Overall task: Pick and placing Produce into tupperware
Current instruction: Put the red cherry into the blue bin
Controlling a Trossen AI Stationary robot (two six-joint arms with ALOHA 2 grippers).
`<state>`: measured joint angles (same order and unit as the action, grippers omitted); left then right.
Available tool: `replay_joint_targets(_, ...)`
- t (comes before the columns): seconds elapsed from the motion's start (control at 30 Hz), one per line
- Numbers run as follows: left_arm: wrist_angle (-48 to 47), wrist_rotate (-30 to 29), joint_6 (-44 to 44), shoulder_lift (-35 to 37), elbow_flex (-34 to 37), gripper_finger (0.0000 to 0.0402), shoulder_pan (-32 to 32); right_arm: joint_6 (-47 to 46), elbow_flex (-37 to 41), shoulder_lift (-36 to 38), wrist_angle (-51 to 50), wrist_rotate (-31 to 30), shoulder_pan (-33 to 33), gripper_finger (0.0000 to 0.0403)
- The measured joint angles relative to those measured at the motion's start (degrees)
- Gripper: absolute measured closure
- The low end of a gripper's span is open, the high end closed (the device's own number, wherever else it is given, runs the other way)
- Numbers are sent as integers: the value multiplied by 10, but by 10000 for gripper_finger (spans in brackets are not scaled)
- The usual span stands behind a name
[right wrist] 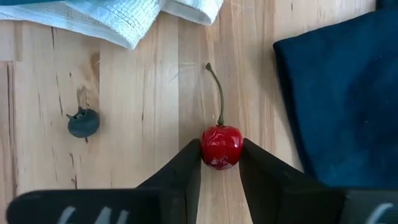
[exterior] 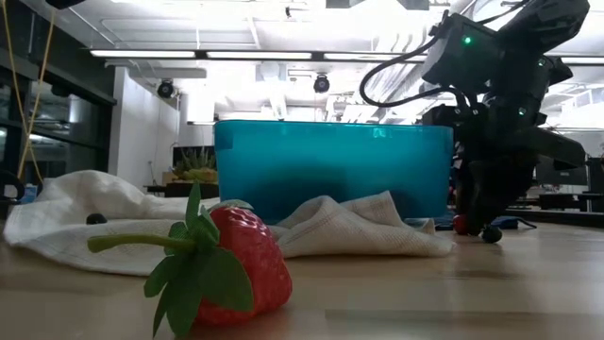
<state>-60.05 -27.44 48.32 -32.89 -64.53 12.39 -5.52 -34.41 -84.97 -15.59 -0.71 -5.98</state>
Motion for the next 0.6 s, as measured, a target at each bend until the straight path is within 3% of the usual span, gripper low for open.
replay_joint_targets(0.23, 0, 0, 0, 0, 0, 291, 0, -21, -12, -3, -1, -5, 0, 339)
replay_joint_targets(0.6, 0, 0, 0, 0, 0, 291, 0, -84, -52, -2, -18, -84, 0, 343)
